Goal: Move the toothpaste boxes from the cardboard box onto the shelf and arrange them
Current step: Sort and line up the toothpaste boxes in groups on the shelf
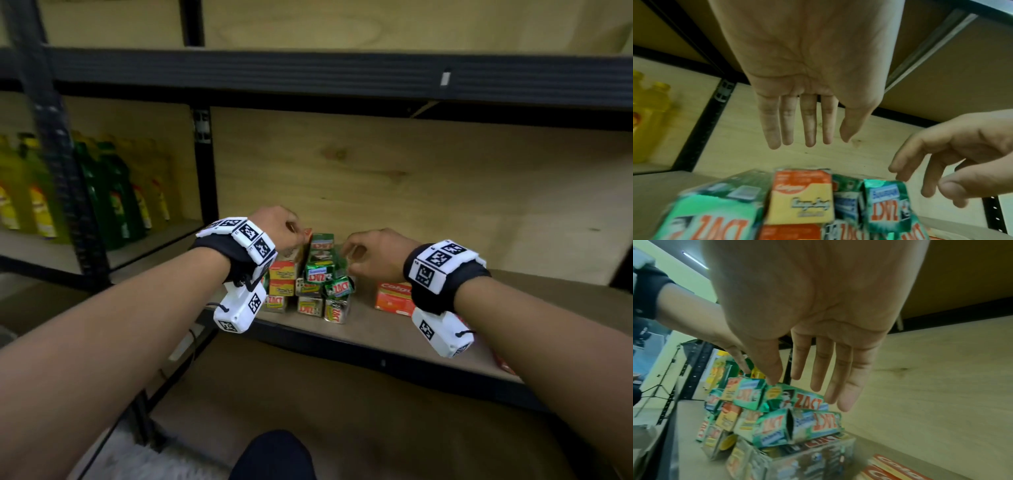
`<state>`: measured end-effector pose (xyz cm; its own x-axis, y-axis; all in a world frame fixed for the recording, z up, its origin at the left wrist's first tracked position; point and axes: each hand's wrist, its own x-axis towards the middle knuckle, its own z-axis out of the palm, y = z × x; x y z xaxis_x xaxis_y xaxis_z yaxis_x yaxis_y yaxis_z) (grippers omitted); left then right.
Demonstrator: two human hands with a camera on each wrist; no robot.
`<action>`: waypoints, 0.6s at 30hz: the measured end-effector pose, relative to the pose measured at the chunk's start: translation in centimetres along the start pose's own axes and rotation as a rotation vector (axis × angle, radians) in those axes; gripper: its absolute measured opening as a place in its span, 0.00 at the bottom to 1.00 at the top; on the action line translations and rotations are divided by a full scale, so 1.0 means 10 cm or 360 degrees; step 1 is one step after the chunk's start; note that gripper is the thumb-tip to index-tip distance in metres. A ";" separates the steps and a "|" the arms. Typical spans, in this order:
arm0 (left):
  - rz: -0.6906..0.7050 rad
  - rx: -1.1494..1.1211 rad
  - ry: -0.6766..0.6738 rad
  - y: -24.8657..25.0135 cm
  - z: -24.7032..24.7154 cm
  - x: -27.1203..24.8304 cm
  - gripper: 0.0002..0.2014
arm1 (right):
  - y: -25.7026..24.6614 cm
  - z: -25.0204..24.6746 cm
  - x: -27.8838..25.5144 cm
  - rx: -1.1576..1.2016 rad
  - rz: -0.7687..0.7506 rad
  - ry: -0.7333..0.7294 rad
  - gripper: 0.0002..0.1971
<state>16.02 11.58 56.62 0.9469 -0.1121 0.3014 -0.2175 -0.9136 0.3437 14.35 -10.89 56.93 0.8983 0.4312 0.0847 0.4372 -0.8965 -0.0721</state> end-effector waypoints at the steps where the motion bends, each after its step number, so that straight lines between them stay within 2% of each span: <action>1: -0.0020 -0.0007 -0.0001 -0.09 -0.01 -0.03 0.10 | -0.10 0.03 0.05 -0.0015 -0.0031 0.0028 0.20; 6: -0.0085 0.0101 -0.0143 -0.46 0.01 -0.17 0.16 | -0.50 0.15 0.26 -0.0038 -0.0161 0.0116 0.22; 10: -0.0134 0.0193 -0.0201 -0.65 0.10 -0.20 0.22 | -0.70 0.27 0.44 -0.0117 -0.0167 0.0080 0.26; 15: -0.0151 0.0200 -0.0150 -0.77 0.18 -0.20 0.21 | -0.83 0.43 0.60 -0.0393 -0.0097 0.0175 0.36; 18: -0.0153 0.0184 -0.0136 -0.83 0.20 -0.21 0.19 | -0.86 0.52 0.64 -0.0425 -0.0093 0.0268 0.36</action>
<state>16.35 18.66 51.36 0.9798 -0.0504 0.1935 -0.1009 -0.9600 0.2611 16.59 0.16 52.93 0.8423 0.4797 0.2459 0.4405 -0.8754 0.1990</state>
